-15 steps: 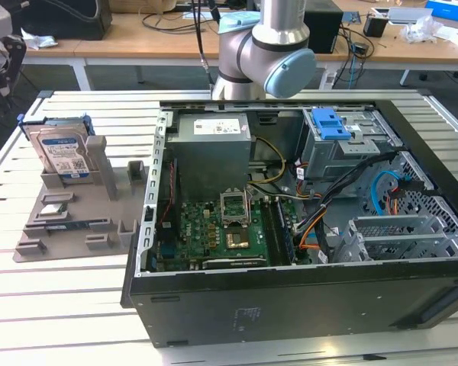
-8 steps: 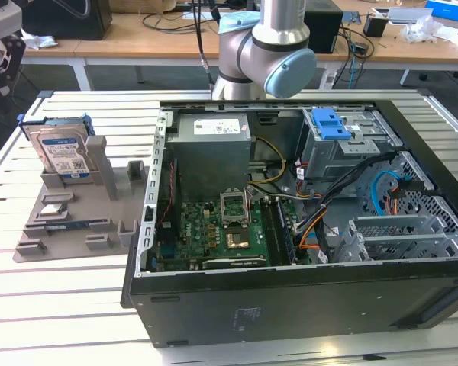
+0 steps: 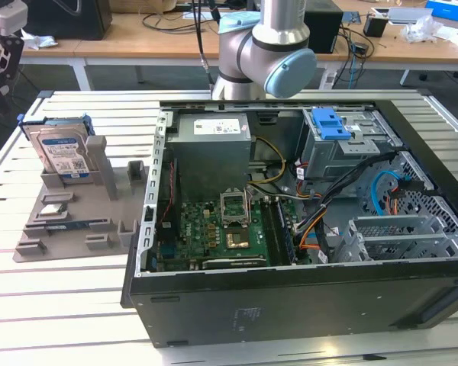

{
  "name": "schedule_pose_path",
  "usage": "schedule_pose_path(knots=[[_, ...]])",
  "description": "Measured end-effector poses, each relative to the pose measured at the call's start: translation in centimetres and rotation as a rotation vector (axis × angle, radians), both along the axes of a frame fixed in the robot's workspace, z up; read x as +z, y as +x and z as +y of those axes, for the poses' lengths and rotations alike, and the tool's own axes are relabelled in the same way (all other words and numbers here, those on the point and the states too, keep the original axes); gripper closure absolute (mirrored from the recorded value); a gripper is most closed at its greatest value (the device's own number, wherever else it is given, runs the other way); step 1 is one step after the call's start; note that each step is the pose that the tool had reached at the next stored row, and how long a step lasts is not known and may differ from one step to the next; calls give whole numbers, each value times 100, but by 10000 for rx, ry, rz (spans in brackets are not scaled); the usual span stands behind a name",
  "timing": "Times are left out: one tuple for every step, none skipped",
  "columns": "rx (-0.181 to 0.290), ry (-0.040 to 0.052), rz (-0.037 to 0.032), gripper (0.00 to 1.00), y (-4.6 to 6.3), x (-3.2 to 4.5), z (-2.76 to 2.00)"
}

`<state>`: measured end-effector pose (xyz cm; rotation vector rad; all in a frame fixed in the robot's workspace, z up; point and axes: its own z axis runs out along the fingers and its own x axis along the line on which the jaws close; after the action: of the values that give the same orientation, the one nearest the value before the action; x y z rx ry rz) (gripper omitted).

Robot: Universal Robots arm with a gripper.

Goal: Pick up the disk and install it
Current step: 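Pick up the disk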

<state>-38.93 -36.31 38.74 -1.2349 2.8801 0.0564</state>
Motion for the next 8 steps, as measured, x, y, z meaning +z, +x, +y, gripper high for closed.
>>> schedule_pose_path(knots=[[62,0,0,89,0,0,0],[103,0,0,89,0,0,0],[169,-4,-1,89,0,0,0],[214,-4,0,89,0,0,0],[284,-4,0,89,0,0,0],[369,-4,-1,89,0,0,0],[401,-6,0,89,0,0,0],[419,-7,0,89,0,0,0]])
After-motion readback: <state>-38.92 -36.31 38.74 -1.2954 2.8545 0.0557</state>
